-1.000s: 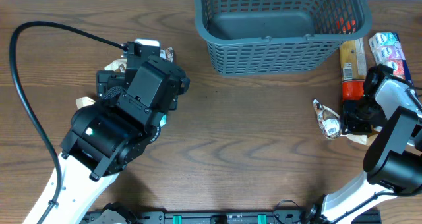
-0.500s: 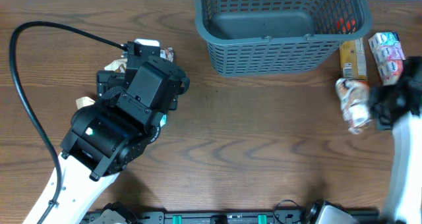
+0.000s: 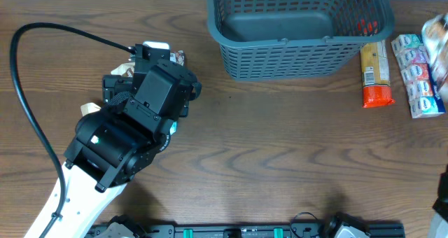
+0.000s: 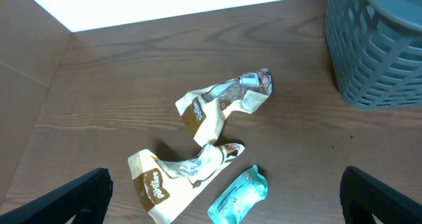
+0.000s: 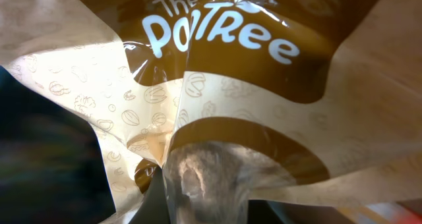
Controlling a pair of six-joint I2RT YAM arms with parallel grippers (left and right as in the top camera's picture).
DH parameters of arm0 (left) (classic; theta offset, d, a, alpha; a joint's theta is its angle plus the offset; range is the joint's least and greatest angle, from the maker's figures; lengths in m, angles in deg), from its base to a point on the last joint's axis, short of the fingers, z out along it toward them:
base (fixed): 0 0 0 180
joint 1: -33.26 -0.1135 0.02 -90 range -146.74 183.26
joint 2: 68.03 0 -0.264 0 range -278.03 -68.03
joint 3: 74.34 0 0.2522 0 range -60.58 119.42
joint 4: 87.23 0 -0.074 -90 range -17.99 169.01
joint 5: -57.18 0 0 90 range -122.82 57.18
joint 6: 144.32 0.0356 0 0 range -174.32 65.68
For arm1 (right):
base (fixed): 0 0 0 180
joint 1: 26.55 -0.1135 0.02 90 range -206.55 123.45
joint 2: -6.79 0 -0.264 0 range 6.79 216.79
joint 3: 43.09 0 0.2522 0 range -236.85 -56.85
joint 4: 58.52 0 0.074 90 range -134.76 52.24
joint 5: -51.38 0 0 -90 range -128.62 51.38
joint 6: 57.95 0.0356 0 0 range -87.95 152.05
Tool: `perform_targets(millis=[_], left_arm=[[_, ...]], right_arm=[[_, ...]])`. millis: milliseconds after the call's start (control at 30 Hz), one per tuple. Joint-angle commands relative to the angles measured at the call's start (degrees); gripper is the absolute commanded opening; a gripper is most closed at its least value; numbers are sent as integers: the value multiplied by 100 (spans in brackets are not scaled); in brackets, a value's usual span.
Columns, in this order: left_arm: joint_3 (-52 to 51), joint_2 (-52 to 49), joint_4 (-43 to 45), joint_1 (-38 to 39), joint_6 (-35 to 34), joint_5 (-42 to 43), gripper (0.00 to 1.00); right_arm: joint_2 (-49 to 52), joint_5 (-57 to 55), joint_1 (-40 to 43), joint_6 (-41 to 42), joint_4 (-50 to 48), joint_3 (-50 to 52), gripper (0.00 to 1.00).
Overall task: Pack container
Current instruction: 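Lift the PanTree bag with the right gripper and drop it into the basket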
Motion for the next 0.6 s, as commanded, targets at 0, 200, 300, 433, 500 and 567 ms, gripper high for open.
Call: perform_targets(millis=[0, 200, 300, 433, 500, 567], left_arm=[[-26, 2, -17, -28, -28, -66, 99], [-26, 2, -20, -28, -28, -66, 99], [-26, 2, -24, -28, -28, -66, 99], [-28, 2, -129, -28, -33, -63, 99], [-26, 2, -195, -28, -33, -63, 99], [-26, 2, -236, -28, -33, -63, 99]], right_arm=[[658, 1051, -267, -214, -411, -356, 2], [2205, 1587, -1104, -592, -501, -1578, 2], [3064, 1456, -1547, -1001, -46, -2441, 2], [4061, 1143, -1910, -1827, 686, -3399, 1], [4426, 1145, -2052, -2350, 839, -3620, 2], [4710, 1108, -2181, -2787, 916, -3679, 2]])
